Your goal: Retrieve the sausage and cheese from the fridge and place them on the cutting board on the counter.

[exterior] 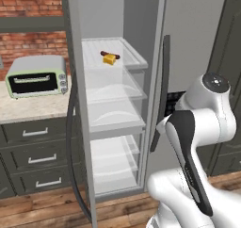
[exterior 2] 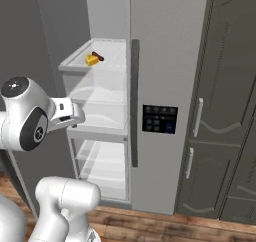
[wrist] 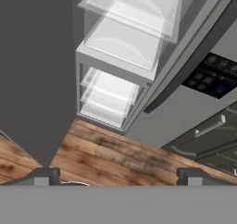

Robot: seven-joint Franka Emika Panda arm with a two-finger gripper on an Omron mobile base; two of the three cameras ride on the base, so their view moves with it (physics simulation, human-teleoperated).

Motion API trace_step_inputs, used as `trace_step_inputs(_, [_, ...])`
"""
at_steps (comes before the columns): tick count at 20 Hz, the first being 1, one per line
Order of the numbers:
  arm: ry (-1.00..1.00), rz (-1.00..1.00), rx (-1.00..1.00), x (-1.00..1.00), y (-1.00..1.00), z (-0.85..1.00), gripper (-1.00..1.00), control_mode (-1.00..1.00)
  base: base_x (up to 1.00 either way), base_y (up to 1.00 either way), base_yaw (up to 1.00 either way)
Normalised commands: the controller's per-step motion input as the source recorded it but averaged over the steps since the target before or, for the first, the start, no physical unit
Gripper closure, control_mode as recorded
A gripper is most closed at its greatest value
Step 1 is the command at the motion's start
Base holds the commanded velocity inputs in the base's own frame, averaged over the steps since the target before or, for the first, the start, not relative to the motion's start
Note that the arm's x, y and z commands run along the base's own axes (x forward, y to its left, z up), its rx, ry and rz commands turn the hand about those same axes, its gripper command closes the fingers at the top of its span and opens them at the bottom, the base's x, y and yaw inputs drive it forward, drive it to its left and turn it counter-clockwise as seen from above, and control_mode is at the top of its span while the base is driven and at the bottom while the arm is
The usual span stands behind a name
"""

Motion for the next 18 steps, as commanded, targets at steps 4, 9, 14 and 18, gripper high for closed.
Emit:
trace_step_inputs(4, [0.0, 0.0, 0.0, 0.0, 0.0, 0.0, -1.0, 1.0, 0.55, -0.01, 0.01])
trace_step_inputs(9, [0.0, 0.0, 0.0, 0.0, 0.0, 0.0, -1.0, 1.0, 0.13, -0.09, 0.13])
trace_step_inputs(14, [0.0, 0.0, 0.0, 0.0, 0.0, 0.0, -1.0, 1.0, 0.52, 0.0, 0.17])
trace_step_inputs(18, [0.0, 0.0, 0.0, 0.0, 0.0, 0.0, -1.0, 1.0, 0.64, -0.11, 0.08])
